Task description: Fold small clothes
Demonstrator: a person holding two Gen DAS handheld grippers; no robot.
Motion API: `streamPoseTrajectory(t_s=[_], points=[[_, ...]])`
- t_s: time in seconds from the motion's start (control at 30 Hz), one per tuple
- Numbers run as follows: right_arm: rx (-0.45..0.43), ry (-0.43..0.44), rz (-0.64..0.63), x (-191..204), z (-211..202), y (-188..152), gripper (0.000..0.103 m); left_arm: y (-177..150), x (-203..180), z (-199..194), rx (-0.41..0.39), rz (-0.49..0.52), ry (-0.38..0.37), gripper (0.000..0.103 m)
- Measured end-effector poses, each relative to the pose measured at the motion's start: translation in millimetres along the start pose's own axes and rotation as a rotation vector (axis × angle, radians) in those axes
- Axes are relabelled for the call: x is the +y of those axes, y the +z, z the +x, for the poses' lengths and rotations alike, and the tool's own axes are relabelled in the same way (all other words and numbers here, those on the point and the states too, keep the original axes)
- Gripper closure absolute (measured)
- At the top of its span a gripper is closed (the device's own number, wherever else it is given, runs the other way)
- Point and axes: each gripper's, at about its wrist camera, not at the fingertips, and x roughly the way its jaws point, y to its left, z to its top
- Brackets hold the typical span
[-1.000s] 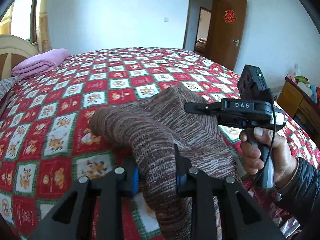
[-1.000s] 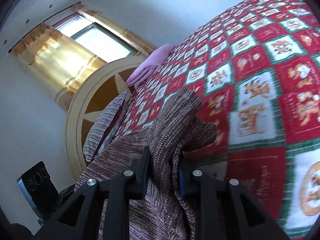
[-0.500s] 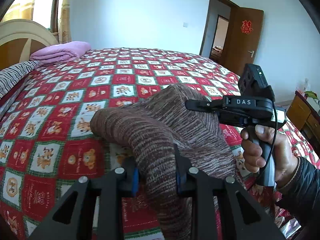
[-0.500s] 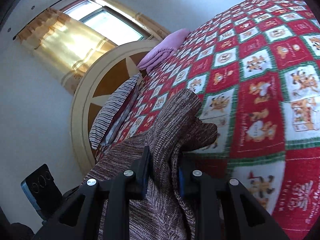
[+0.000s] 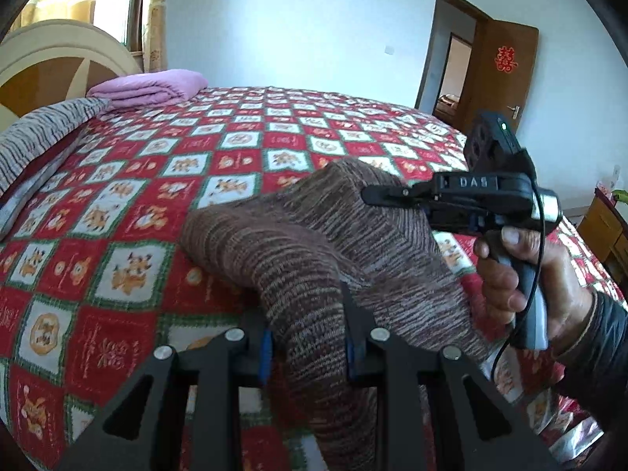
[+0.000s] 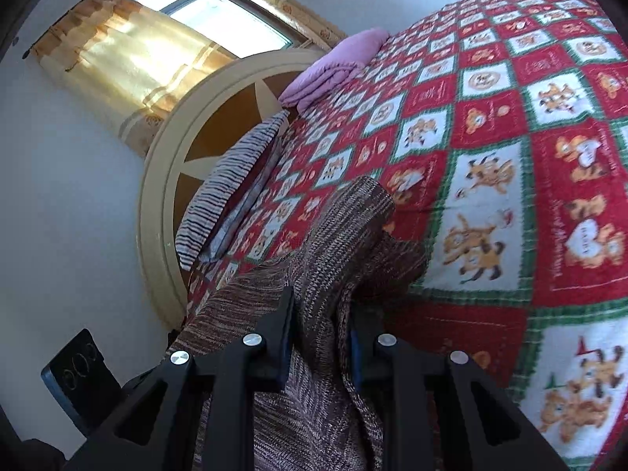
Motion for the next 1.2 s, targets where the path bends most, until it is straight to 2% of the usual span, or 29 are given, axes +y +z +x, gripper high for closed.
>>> streamPoseTrajectory(t_s=[0.4, 0.53, 0.67, 0.73, 0.8, 1.1, 1.2], points=[[0.038, -0.013, 0.039, -17, 24, -4, 0.080, -27, 20, 21, 0.074, -0.039, 0.019, 0.074], [0.045, -0.021, 0.049, -24, 27, -5, 0.080, -32, 24, 27, 0.094, -0.054, 0.018, 0.071], [0.046, -0.030, 0.062, -30, 30, -7, 0.079, -35, 27, 30, 0.101, -0.068, 0.028, 0.063], [0.047, -0.033, 0.070, -33, 30, -8, 0.079, -36, 29, 31, 0.100, -0.074, 0.044, 0.053], [0.050, -0.038, 0.074, -34, 31, -8, 0.079, -37, 31, 31, 0.101, -0.080, 0.040, 0.051], [0.018, -0.037, 0.109, -45, 24, -11, 0.079, -41, 41, 36, 0.091, -0.122, 0.068, 0.027], [0.016, -0.056, 0.126, -49, 24, -12, 0.079, -42, 44, 37, 0.087, -0.134, 0.063, 0.024]])
